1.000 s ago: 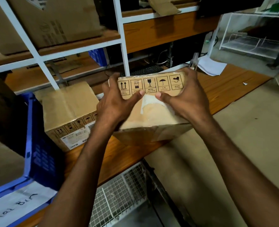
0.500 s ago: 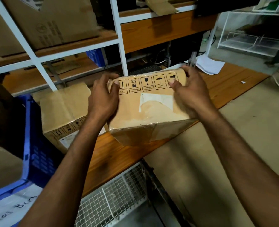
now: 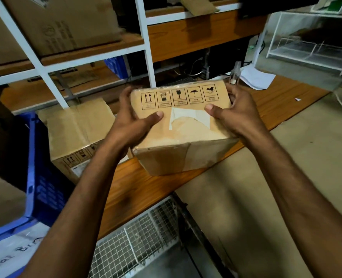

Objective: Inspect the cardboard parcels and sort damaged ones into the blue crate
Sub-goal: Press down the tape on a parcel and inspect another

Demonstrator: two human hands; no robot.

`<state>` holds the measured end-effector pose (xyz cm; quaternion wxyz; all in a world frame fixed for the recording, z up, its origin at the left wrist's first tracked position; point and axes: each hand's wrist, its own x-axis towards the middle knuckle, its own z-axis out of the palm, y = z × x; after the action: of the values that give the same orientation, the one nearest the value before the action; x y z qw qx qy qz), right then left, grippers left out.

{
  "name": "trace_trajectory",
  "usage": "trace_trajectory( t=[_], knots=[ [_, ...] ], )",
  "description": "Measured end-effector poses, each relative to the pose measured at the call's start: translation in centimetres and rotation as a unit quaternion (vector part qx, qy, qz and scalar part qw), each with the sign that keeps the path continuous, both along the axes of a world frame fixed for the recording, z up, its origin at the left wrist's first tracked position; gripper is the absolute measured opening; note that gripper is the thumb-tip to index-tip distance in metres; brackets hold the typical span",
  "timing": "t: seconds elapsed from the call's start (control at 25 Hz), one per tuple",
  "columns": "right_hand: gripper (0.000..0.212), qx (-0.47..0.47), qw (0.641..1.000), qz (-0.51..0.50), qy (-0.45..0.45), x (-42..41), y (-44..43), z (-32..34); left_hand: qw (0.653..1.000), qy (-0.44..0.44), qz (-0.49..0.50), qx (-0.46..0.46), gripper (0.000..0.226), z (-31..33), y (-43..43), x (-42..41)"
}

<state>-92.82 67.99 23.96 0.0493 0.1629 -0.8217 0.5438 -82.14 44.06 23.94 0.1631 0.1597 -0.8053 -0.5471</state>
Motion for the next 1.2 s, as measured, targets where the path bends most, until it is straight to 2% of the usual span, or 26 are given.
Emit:
trace_trajectory(
  t=[0.08, 0.2, 0.28, 0.44, 0.52, 0.56, 0.64, 0.72, 0.76, 0.84, 0.92, 1.04, 1.12, 1.2],
  knots=[
    [0.076, 0.046, 0.999, 0.012, 0.006, 0.5, -0.3, 0.3, 1.000, 0.017, 0.018, -0.013, 0.100, 0.1, 0.8, 0.3],
    [0.127, 0.122, 0.992, 0.028, 0.009, 1.8, -0.6, -0.3, 0.992, 0.023, -0.002, -0.125, 0.110, -0.5, 1.5, 0.9],
    [0.131, 0.130, 0.991, -0.008, 0.018, 1.6, -0.9, -0.4, 0.981, 0.034, 0.007, -0.191, 0.104, -0.3, 1.9, 0.9],
    [0.127, 0.146, 0.989, -0.001, -0.004, 1.6, -1.3, -0.4, 0.956, 0.011, 0.008, -0.295, 0.110, -0.2, 2.6, 0.6],
    [0.126, 0.148, 0.989, -0.011, -0.002, 1.5, -1.6, -0.3, 0.945, -0.009, 0.017, -0.325, 0.103, -0.4, 2.9, 0.3],
    [0.121, 0.171, 0.985, -0.014, 0.026, 1.4, -1.8, -0.4, 0.937, -0.014, 0.024, -0.349, 0.095, -0.4, 3.1, 0.2],
    [0.094, 0.249, 0.958, -0.028, 0.139, 2.0, -1.8, -0.7, 0.905, -0.017, 0.012, -0.424, 0.078, -0.4, 3.7, 0.0],
    [0.064, 0.282, 0.920, -0.038, 0.268, 3.4, -1.4, -1.5, 0.879, -0.002, -0.005, -0.477, 0.073, -0.8, 4.0, 0.5],
    [0.057, 0.283, 0.910, -0.029, 0.302, 4.4, -1.4, -2.1, 0.872, 0.004, -0.005, -0.490, 0.072, -1.1, 4.2, 1.0],
    [0.055, 0.290, 0.900, -0.012, 0.326, 5.1, -1.6, -3.2, 0.857, 0.007, -0.002, -0.516, 0.070, -1.9, 4.3, 1.5],
    [0.057, 0.317, 0.895, -0.008, 0.313, 4.3, -1.8, -2.9, 0.845, -0.005, -0.014, -0.535, 0.073, -1.4, 4.1, 0.9],
    [0.065, 0.336, 0.887, 0.057, 0.312, 3.1, -0.2, -1.8, 0.840, 0.029, -0.071, -0.537, 0.079, -0.7, 3.2, 1.1],
    [0.068, 0.343, 0.871, 0.096, 0.339, 3.5, 0.8, -2.6, 0.810, 0.042, -0.112, -0.575, 0.081, -1.6, 2.5, 2.2],
    [0.069, 0.351, 0.867, 0.087, 0.343, 3.6, 0.5, -3.5, 0.788, 0.034, -0.095, -0.607, 0.079, -2.6, 2.3, 2.2]
  ],
)
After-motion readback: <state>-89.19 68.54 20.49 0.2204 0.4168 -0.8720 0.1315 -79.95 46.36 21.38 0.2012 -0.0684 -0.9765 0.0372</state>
